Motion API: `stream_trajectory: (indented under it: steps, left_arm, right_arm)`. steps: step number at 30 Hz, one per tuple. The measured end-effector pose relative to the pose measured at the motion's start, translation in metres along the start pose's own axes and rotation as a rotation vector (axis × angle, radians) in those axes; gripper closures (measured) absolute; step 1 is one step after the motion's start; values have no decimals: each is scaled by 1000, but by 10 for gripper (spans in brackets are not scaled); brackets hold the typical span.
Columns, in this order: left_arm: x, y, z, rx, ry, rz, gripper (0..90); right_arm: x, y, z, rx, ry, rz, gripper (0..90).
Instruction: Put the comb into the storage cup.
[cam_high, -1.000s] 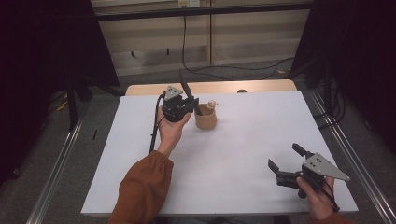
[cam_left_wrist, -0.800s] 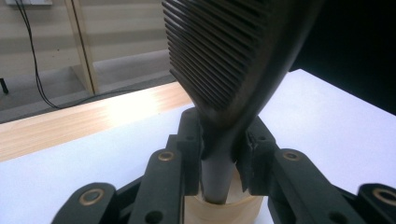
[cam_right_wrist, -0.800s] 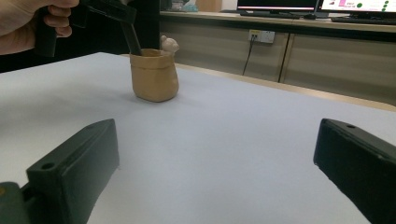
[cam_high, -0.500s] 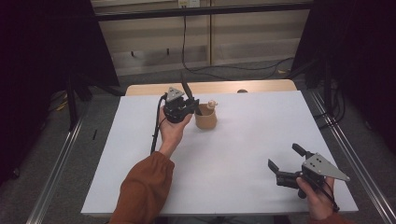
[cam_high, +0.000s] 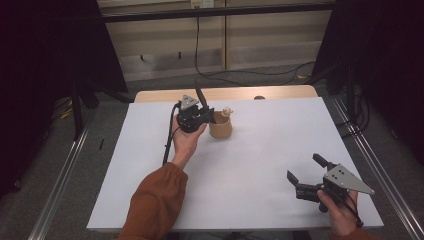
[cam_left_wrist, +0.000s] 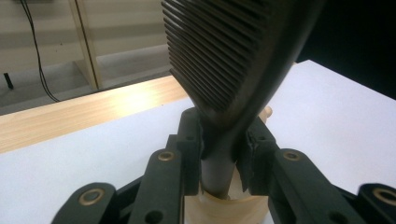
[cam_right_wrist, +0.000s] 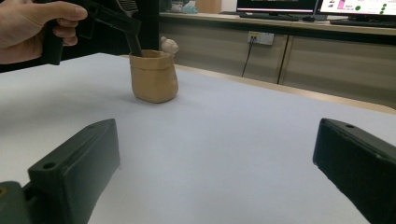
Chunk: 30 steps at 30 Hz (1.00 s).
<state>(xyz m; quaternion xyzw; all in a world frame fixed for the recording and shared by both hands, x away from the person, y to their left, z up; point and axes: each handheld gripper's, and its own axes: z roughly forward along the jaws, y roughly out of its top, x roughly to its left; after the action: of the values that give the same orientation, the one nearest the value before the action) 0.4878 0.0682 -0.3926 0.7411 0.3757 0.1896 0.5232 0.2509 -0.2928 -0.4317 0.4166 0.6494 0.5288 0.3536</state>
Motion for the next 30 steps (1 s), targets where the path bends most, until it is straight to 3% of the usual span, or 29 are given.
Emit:
stream_trajectory:
  steps: [30]
  left_arm:
    - [1,-17,12,2,-1,29,729]
  right_arm:
    - [0,-1,1,8,6,-2,1]
